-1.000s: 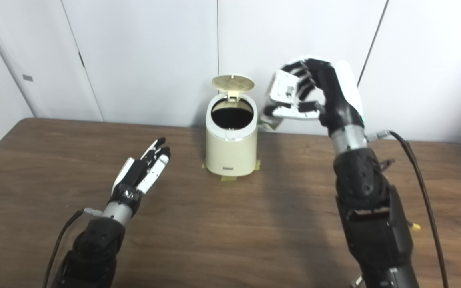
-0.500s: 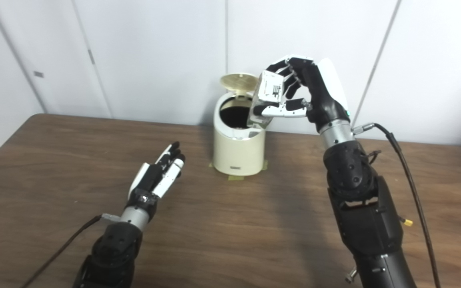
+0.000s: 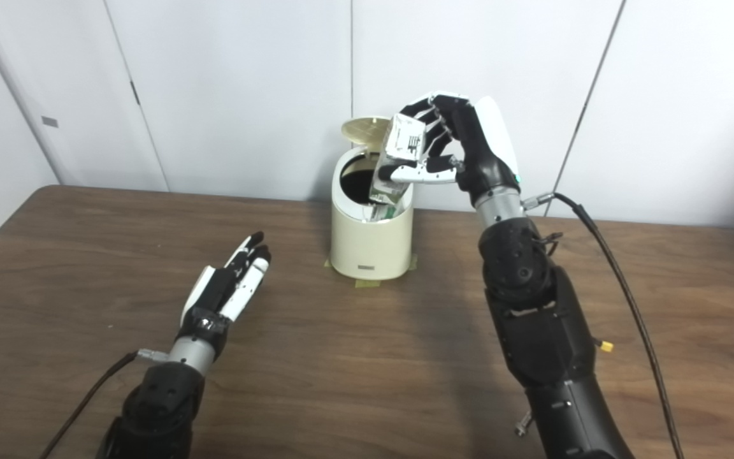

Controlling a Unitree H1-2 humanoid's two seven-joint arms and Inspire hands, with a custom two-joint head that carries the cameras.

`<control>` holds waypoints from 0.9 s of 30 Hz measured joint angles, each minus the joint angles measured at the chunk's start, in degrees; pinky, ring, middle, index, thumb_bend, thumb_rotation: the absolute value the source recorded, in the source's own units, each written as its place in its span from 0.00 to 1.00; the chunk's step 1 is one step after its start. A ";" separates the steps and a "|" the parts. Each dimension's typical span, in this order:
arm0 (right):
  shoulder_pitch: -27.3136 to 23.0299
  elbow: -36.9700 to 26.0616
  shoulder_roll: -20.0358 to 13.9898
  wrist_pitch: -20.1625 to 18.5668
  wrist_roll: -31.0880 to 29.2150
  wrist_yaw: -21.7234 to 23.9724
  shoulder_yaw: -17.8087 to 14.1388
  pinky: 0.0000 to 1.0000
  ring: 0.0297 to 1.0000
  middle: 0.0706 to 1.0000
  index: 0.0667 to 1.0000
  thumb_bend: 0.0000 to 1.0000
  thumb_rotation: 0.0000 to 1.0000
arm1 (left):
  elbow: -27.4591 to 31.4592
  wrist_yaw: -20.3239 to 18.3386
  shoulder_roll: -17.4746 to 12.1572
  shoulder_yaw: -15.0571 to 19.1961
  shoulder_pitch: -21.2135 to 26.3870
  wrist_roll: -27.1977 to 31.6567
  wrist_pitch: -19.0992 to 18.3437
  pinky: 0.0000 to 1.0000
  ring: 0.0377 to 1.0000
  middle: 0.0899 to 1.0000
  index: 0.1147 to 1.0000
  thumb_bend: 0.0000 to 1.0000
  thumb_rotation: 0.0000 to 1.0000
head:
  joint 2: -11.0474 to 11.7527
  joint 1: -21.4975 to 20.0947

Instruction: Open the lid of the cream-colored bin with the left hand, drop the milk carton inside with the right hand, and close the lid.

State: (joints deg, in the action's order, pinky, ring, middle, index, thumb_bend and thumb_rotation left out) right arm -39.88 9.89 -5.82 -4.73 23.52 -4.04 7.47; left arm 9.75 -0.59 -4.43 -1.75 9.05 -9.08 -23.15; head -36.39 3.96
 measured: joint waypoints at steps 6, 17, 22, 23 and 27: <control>-1.28 0.54 0.56 0.03 0.53 -0.85 -0.05 0.30 0.38 0.45 0.50 0.49 0.00 | -0.18 -0.11 -0.22 -0.10 0.03 0.30 0.85 0.89 0.95 0.94 0.98 0.36 0.79 | 0.18 -0.26; -1.79 3.81 1.28 0.76 0.47 -3.09 -0.47 0.32 0.38 0.46 0.49 0.50 0.00 | -0.18 -0.08 -0.40 -0.35 0.03 0.21 1.09 0.88 0.95 0.94 0.98 0.36 0.79 | 0.35 -0.61; -2.06 5.15 1.55 2.00 0.42 -4.22 -0.47 0.31 0.38 0.46 0.49 0.49 0.00 | -0.18 -0.04 -0.38 -0.69 0.03 0.12 1.18 0.89 0.95 0.94 0.98 0.36 0.80 | 0.18 -0.62; -2.08 5.23 1.57 2.12 0.32 -4.37 -0.47 0.31 0.38 0.46 0.50 0.49 0.00 | -0.18 -0.04 -0.34 -0.65 0.04 0.12 1.18 0.89 0.95 0.94 0.99 0.36 0.80 | 0.09 -0.44; -2.24 6.24 1.57 2.62 0.28 -4.97 -0.47 0.31 0.39 0.47 0.50 0.49 0.00 | -0.18 -0.04 -0.18 -0.62 0.05 0.21 1.19 0.87 0.94 0.94 0.98 0.36 0.79 | 0.09 -0.79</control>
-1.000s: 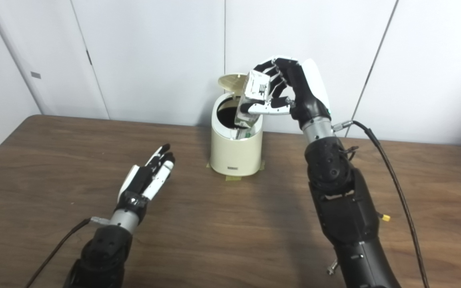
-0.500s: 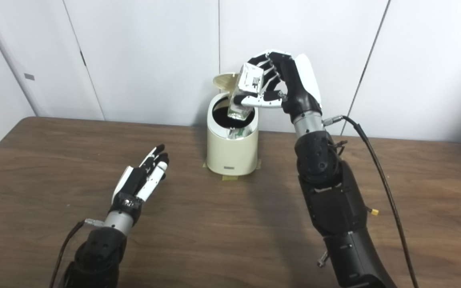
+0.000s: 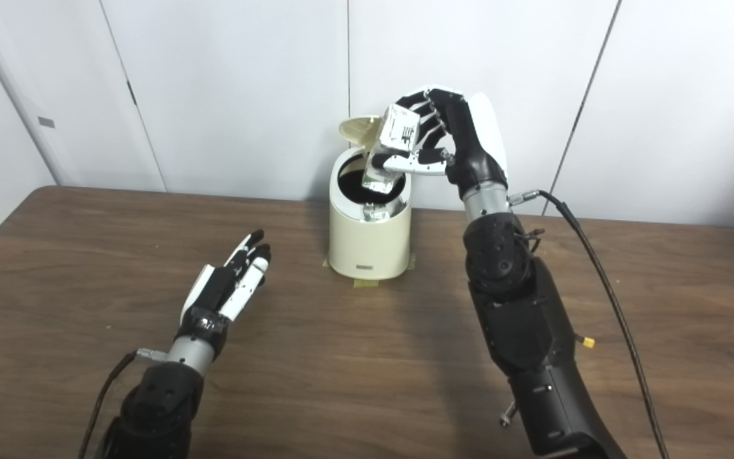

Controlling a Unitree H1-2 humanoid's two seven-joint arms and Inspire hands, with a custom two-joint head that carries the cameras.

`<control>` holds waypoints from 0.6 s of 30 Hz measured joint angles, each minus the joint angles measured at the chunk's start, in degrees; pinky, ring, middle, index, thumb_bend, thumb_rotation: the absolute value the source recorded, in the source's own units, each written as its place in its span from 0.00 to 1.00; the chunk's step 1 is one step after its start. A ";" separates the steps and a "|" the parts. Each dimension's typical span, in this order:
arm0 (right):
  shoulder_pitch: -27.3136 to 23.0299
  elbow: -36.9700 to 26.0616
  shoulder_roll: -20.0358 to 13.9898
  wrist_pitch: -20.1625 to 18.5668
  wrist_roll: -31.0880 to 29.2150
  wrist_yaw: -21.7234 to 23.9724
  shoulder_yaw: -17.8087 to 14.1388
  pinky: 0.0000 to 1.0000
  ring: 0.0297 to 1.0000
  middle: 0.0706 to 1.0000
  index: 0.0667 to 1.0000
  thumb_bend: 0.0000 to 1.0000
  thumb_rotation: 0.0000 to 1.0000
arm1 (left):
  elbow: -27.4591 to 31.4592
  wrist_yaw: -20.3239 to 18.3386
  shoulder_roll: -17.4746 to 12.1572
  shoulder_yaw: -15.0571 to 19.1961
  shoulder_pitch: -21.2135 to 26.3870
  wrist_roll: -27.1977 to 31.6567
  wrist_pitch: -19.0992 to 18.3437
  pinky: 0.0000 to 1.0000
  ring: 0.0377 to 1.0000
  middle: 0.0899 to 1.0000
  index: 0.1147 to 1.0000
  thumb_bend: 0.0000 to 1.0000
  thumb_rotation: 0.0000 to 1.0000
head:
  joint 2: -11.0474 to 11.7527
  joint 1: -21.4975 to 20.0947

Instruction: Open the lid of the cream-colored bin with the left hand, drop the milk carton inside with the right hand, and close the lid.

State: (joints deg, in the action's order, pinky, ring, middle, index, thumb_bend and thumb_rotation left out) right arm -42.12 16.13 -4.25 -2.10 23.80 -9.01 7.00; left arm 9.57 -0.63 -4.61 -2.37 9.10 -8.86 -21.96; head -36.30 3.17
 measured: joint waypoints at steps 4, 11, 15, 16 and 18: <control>0.01 1.07 0.10 0.81 -0.04 -0.49 0.01 0.30 0.39 0.47 0.49 0.49 0.00 | 0.00 0.00 0.21 0.28 0.03 0.38 0.00 0.90 0.95 0.94 0.98 0.34 0.76 | 0.00 -0.27; 0.00 2.49 1.07 2.09 0.43 -2.40 0.10 0.27 0.40 0.49 0.50 0.49 0.00 | 0.00 -0.02 0.20 0.26 0.03 0.46 0.05 0.91 0.95 0.94 0.98 0.36 0.77 | 0.09 -0.71; 0.01 2.99 1.11 2.91 0.47 -2.86 0.19 0.29 0.40 0.49 0.50 0.49 0.00 | 0.00 -0.02 0.13 0.14 0.03 0.16 0.07 0.94 0.96 0.94 0.98 0.36 0.78 | 0.09 -0.71; 0.02 3.06 1.11 3.15 0.46 -3.01 0.18 0.30 0.40 0.48 0.50 0.49 0.00 | 0.00 -0.02 0.07 0.09 0.03 0.10 0.10 0.93 0.96 0.94 0.98 0.36 0.79 | 0.09 -0.71; 0.03 3.14 1.12 3.66 0.45 -3.31 0.17 0.30 0.40 0.48 0.50 0.49 0.00 | 0.00 -0.02 -0.01 0.01 0.03 0.06 0.15 0.92 0.96 0.94 0.99 0.37 0.79 | 0.00 -0.62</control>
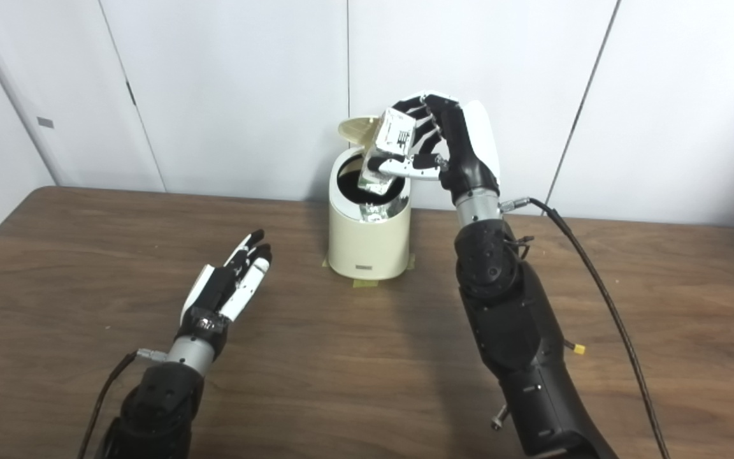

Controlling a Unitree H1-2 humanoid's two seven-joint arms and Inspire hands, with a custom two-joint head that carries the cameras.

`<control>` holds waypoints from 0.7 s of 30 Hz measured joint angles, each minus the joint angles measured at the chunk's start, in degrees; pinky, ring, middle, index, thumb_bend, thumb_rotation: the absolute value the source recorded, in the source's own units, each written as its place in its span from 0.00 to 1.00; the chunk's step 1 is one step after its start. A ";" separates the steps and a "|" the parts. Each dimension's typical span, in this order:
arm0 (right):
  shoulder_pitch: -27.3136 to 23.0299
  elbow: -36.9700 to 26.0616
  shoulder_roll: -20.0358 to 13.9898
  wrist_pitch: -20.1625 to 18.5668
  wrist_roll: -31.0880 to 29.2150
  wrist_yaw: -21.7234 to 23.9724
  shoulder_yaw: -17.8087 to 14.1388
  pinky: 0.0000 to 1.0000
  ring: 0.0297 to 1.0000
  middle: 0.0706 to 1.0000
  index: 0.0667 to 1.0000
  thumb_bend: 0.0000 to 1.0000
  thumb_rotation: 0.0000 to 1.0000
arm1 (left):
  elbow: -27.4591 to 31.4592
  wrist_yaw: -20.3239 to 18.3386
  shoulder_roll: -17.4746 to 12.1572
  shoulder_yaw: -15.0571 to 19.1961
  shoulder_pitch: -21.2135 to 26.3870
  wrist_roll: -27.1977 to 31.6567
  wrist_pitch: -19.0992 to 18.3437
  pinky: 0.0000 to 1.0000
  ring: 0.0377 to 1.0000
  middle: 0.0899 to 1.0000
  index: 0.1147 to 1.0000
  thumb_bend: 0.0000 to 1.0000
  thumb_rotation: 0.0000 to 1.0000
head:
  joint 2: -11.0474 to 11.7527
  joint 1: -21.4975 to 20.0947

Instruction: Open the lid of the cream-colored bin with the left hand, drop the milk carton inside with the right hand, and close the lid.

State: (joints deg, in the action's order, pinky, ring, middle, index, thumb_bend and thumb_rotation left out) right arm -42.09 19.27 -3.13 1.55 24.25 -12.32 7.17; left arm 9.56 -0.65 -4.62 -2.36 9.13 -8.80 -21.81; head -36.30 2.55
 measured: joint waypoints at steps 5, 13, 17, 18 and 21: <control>0.01 0.51 0.01 1.51 -0.02 -0.71 0.03 0.30 0.40 0.48 0.49 0.49 0.00 | 0.01 -0.04 0.02 -0.15 0.00 -0.02 0.00 0.90 0.95 0.93 0.99 0.36 0.78 | -0.18 0.26; 0.27 1.60 -0.12 3.45 0.53 -0.83 0.82 0.32 0.41 0.47 0.47 0.50 0.00 | 0.33 0.01 0.27 -0.42 0.00 -0.09 -0.02 0.88 0.94 0.93 0.98 0.36 0.77 | -0.79 0.35; 0.29 1.74 -0.32 3.51 1.26 -0.83 1.29 0.33 0.42 0.47 0.47 0.50 0.00 | 0.38 0.05 0.43 -0.45 0.00 -0.10 -0.05 0.91 0.95 0.93 0.98 0.35 0.77 | -0.96 0.61; 0.32 1.74 -0.39 3.51 1.36 -0.83 1.37 0.33 0.42 0.47 0.47 0.50 0.00 | 0.43 0.05 0.43 -0.43 0.00 -0.10 -0.09 0.91 0.95 0.93 0.98 0.35 0.77 | -0.97 0.62; 0.48 1.77 -0.68 3.84 1.65 -0.83 1.56 0.34 0.41 0.47 0.47 0.50 0.00 | 0.69 0.05 0.48 -0.36 0.00 -0.07 -0.18 0.90 0.95 0.93 0.99 0.35 0.77 | -0.97 0.70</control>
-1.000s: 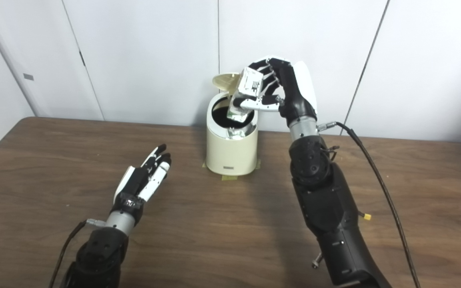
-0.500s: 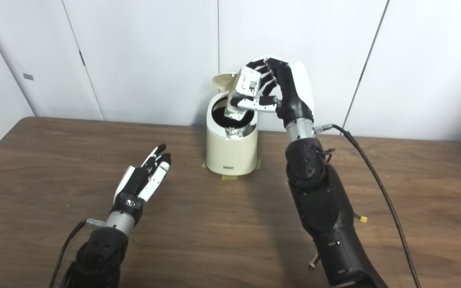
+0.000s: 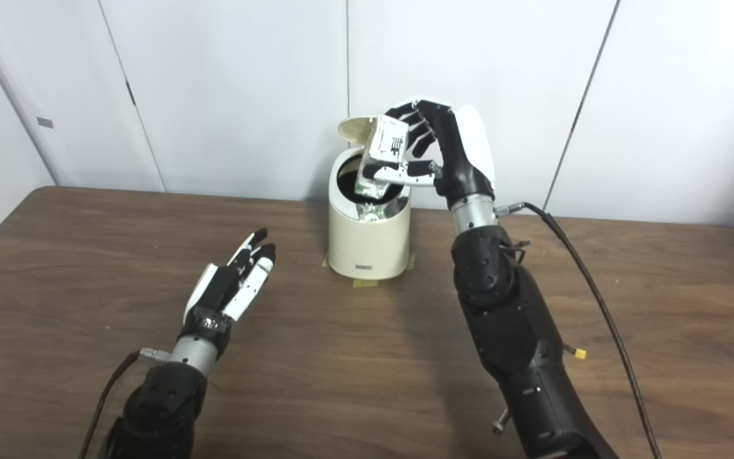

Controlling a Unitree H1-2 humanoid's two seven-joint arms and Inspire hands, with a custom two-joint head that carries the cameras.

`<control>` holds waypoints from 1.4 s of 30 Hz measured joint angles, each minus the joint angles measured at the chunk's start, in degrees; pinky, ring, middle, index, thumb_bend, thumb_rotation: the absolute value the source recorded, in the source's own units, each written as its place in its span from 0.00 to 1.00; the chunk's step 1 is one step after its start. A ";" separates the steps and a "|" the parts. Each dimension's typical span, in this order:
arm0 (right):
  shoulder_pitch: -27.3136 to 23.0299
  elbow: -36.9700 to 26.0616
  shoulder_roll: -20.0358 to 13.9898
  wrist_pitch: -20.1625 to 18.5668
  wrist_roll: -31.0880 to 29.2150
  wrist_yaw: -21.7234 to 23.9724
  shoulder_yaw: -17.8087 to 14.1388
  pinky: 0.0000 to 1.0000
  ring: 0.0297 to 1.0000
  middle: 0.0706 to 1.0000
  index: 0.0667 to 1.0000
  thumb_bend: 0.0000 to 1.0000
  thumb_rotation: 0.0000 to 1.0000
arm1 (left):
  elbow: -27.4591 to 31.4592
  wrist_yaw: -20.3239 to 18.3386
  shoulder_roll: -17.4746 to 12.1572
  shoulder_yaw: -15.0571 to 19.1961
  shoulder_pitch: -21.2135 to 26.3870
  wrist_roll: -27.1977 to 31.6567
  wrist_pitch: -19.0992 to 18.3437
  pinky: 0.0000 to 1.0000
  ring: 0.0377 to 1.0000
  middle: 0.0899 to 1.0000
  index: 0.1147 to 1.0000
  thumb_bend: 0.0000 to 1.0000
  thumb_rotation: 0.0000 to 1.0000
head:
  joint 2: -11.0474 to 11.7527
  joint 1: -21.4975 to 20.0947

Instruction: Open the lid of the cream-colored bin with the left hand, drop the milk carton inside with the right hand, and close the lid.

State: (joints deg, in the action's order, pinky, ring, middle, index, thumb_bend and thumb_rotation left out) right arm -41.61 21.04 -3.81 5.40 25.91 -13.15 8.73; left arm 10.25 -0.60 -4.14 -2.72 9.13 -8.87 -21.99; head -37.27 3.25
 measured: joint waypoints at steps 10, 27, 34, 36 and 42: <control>0.55 0.05 -1.23 0.88 4.82 -0.25 2.18 0.47 0.47 0.48 0.43 0.51 0.00 | 1.59 -0.01 0.20 0.04 -0.01 0.07 -0.79 0.91 0.96 0.93 0.98 0.34 0.77 | -0.09 -0.09; 0.98 -1.16 -2.94 -0.74 6.08 3.15 2.62 0.65 0.70 0.46 0.45 0.53 0.00 | 1.94 0.74 1.91 0.35 -0.03 -0.04 -1.37 0.97 0.96 0.91 0.99 0.34 0.74 | -0.44 -0.79; 0.98 -2.11 -2.94 -1.70 5.93 4.10 2.54 0.62 0.67 0.50 0.43 0.52 0.00 | 1.87 0.90 2.32 0.42 -0.04 -0.03 -0.06 0.99 0.96 0.91 1.00 0.35 0.76 | 0.18 -0.62; 0.99 -2.06 -2.90 -1.60 5.45 4.10 2.37 0.61 0.67 0.50 0.43 0.52 0.00 | 1.87 0.90 2.32 0.39 -0.06 -0.04 0.12 0.99 0.95 0.91 1.00 0.35 0.75 | 0.26 -0.35; 1.00 -1.42 -2.92 -0.60 3.96 4.06 2.16 0.65 0.71 0.68 0.56 0.67 0.06 | 1.87 0.88 2.44 0.33 -0.15 -0.34 0.11 0.98 0.96 0.92 1.00 0.36 0.70 | 0.79 -0.35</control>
State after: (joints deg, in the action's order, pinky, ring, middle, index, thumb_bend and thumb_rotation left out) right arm -40.61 19.62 -6.73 4.79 29.87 -9.10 10.90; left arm 12.13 0.28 -1.70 -2.40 8.97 -9.21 -21.88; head -36.47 2.90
